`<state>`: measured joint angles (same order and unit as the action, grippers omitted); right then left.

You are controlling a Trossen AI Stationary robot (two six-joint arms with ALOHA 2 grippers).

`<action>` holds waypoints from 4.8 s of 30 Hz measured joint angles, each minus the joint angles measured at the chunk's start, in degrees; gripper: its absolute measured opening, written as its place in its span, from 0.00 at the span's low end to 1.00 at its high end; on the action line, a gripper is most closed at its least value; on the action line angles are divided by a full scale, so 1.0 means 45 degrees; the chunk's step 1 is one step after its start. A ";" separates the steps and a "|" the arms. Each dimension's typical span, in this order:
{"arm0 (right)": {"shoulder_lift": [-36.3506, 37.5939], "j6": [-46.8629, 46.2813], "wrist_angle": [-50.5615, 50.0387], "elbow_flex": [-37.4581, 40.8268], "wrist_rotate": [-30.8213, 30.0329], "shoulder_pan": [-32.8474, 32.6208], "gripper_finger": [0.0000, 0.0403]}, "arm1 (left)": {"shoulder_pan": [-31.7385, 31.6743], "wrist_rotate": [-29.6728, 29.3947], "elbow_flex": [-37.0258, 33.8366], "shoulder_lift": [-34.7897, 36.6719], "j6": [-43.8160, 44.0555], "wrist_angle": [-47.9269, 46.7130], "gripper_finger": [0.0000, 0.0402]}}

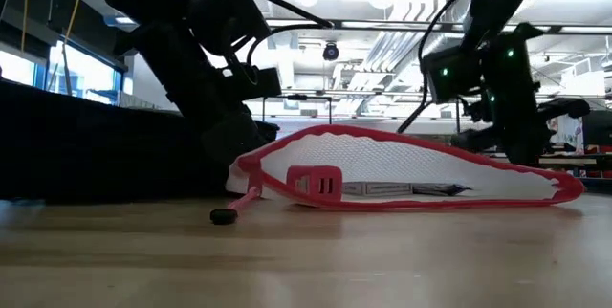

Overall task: Unpack backpack
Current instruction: Remove the black pen in the pink zip bag, then remove the pink charger adapter in the pink zip bag, then remove the purple chocolate bar in the pink zip bag

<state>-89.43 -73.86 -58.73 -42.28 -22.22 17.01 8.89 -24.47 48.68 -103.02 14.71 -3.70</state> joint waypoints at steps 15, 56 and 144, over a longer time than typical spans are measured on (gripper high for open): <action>0.1809 0.3119 -0.0578 -0.0016 0.1317 -0.0665 0.44 | 0.0029 0.0197 0.0002 0.0010 0.0031 0.0010 0.00; -0.5725 0.6102 1.0584 -0.5422 -0.2289 -0.9354 0.81 | 0.0029 0.1278 0.0017 0.0034 0.1047 -0.0253 0.00; 0.0418 0.3737 0.4734 -0.2894 -0.3284 -0.8936 0.54 | 0.0117 0.1324 0.0027 0.0015 0.1998 -0.0762 0.00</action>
<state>-87.55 -57.04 -37.43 -55.30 -37.00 -23.20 9.41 -18.51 48.80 -102.96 23.70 -7.13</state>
